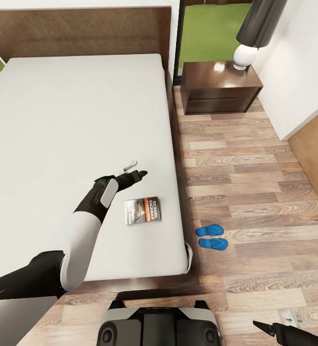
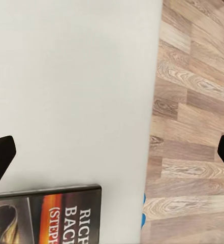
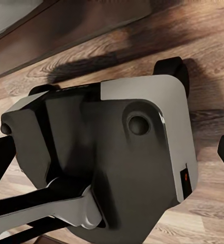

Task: In the bedroom, move the book from the bed onto either nightstand, and place the two sandals side by side next to the bed.

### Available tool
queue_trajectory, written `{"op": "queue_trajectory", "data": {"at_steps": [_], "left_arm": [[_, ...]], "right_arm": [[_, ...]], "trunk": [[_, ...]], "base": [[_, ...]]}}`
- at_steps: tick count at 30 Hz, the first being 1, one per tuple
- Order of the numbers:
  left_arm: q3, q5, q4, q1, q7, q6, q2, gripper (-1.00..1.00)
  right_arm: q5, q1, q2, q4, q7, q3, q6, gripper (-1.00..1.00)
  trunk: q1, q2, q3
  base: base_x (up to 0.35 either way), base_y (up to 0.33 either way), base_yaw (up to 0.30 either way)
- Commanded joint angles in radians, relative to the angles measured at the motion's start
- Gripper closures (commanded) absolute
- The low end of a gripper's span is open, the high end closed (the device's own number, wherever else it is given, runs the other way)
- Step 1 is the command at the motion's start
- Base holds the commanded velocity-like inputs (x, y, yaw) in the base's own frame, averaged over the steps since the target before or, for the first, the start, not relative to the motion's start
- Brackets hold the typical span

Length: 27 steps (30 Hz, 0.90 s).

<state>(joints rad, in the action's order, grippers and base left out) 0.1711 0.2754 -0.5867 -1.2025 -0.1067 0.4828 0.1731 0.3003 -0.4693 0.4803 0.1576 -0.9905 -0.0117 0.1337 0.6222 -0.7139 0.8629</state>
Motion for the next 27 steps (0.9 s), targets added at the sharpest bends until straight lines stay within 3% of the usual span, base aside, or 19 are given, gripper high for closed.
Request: {"op": "queue_trajectory", "data": {"at_steps": [1,27], "left_arm": [[0.008,0.002,-0.001,0.0,-0.004,0.008,0.001,-1.0],[0.008,0.003,0.019,0.003,-0.006,0.009,0.001,-1.0]], "right_arm": [[0.005,0.0,0.0,0.0,-0.004,-0.001,0.01,-1.0],[0.005,0.0,0.001,0.0,-0.004,-0.002,0.011,-1.0]], "trunk": [[0.004,-0.008,0.004],[0.104,-0.19,0.085]], "base": [[0.0,0.0,0.0],[0.0,0.0,0.0]]}}
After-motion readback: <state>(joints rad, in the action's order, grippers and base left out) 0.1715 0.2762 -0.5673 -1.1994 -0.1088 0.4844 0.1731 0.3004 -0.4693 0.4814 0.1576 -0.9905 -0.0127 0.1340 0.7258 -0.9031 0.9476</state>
